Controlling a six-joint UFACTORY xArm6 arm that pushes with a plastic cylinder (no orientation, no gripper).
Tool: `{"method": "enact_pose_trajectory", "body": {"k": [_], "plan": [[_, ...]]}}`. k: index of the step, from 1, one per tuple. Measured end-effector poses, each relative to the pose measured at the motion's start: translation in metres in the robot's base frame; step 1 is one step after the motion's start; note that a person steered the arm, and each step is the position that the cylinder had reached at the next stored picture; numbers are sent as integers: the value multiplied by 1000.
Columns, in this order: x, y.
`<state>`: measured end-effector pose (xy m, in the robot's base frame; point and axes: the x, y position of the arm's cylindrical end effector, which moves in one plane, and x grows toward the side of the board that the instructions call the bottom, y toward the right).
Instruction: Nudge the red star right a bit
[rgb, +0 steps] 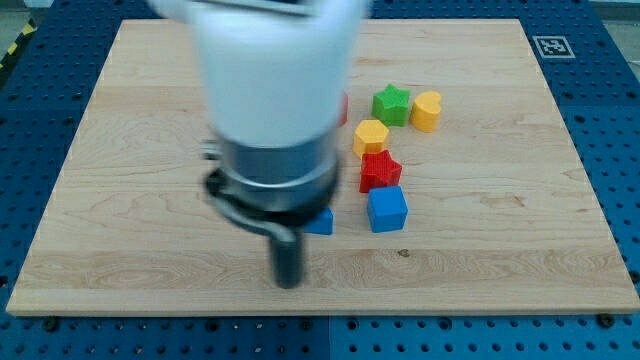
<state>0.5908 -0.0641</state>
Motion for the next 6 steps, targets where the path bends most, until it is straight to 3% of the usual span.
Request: {"method": "enact_pose_trajectory", "body": {"k": [1,2,4,6], "plan": [[-44,-72],[-90,-95],[-124,68],[-124,132]]}}
